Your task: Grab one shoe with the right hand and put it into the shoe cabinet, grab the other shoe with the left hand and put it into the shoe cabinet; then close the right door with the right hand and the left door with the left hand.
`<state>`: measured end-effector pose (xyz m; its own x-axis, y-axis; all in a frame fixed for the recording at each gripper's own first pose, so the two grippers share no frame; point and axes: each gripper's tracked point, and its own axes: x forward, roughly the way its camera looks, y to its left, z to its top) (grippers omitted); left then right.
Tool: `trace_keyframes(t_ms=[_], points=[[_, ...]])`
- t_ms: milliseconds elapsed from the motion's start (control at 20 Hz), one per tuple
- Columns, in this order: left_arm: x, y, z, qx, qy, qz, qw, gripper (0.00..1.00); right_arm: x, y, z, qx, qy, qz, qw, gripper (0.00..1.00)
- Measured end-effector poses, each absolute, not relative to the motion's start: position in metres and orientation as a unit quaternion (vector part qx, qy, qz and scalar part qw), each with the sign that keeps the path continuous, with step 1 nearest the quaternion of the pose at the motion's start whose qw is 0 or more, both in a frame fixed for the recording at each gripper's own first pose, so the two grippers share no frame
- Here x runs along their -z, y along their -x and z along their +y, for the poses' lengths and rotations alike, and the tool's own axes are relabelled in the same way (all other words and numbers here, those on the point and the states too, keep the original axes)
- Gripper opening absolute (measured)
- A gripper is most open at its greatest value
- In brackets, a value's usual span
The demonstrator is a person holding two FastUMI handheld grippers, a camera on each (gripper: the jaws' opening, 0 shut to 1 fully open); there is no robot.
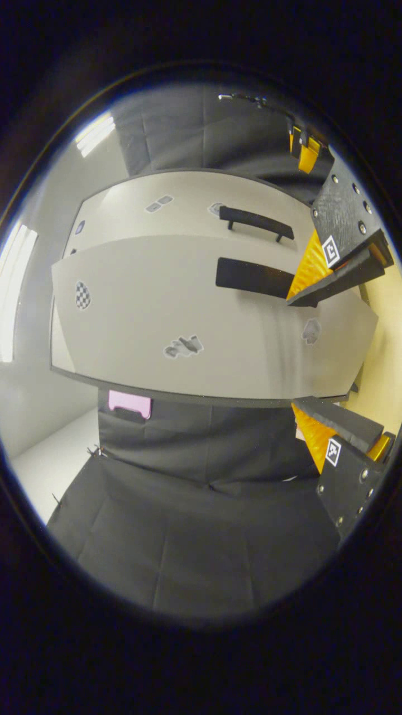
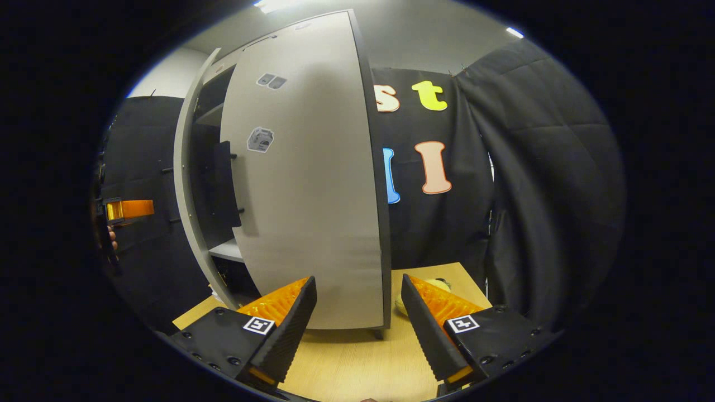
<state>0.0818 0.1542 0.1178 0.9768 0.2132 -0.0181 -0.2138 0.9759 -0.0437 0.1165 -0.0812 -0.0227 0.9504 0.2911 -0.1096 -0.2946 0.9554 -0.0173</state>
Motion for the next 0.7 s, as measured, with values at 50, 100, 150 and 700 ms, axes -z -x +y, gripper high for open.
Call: trace_keyframes(t_ms=[50, 100, 150, 700], points=[[-0.121, -0.075, 0.157, -0.117, 0.024, -0.002, 0.993, 1.00, 0.015, -0.118, -0.075, -0.160, 0.012, 0.046, 0.986, 0.96], [-0.127, -0.068, 0.159, -0.123, 0.023, -0.011, 0.992, 1.00, 0.007, -0.120, -0.071, -0.168, 0.009, 0.042, 0.985, 0.92], [-0.132, -0.061, 0.162, -0.131, 0.025, -0.020, 0.991, 1.00, -0.002, -0.122, -0.067, -0.170, 0.010, 0.033, 0.985, 0.92], [-0.148, -0.052, 0.186, -0.081, 0.033, -0.072, 0.994, 0.87, -0.102, -0.098, -0.028, -0.143, 0.028, -0.070, 0.987, 0.96]])
